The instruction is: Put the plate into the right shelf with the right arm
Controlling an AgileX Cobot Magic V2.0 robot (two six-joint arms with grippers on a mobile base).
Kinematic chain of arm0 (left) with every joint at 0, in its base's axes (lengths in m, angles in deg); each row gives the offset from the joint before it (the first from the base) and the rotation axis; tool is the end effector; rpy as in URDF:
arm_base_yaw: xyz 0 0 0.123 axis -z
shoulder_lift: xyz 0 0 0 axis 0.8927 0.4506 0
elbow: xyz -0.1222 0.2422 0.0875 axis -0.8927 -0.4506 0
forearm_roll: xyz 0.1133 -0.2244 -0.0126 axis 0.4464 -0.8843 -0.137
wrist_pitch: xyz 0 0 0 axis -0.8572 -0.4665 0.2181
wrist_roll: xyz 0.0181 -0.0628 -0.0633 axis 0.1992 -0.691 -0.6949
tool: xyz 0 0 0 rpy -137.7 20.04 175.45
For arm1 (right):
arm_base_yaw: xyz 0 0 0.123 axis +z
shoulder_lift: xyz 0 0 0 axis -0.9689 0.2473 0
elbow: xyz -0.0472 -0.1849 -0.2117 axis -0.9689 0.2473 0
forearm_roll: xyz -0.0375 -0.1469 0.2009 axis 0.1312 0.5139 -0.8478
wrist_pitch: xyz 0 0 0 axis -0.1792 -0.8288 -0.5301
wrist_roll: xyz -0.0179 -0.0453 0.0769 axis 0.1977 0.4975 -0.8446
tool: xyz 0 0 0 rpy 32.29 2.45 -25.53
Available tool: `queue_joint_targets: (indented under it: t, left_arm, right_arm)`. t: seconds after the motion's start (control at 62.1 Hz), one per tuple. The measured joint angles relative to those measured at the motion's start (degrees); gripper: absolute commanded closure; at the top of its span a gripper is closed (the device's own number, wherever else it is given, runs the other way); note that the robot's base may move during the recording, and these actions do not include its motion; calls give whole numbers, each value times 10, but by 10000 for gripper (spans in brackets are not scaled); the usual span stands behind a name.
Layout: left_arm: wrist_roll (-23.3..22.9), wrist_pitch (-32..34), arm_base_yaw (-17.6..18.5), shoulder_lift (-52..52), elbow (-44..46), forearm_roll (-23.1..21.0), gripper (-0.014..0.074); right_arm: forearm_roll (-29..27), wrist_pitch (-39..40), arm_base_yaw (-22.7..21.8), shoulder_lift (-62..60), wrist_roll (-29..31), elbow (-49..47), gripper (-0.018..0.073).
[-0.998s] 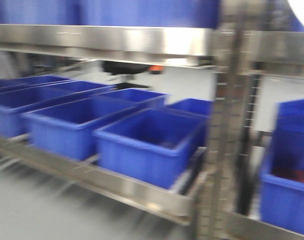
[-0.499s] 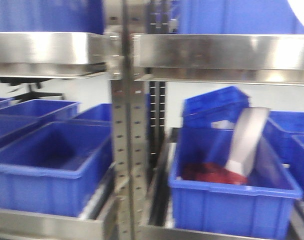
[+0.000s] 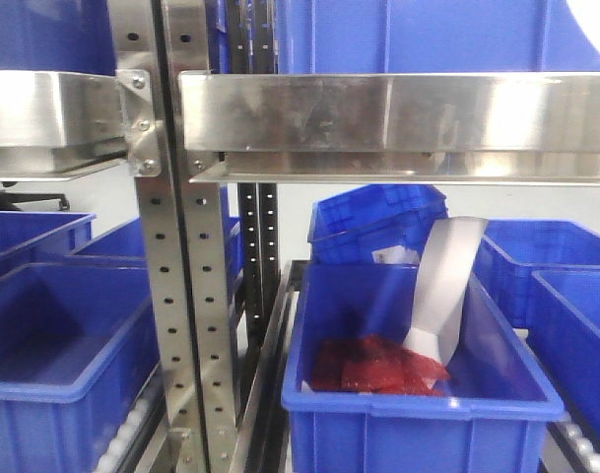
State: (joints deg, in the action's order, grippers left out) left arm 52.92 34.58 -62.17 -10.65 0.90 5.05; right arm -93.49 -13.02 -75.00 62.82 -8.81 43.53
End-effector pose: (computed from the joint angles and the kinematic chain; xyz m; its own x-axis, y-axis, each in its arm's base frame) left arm 0.0570 -0.0015 0.1982 0.0172 0.0236 -0.9996 0.0243 0.9994 0.0240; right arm 0.0504 0.0020 0.2954 0.1146 0.0265 -0.9931 -0.0292 0.9993 0.0233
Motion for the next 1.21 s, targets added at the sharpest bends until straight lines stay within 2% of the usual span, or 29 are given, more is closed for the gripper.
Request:
queue_joint_targets:
  t: [1.207]
  left_arm:
    - [0,0,0,0,0,0,724]
  right_arm:
    - [0,0,0,0,0,0,503]
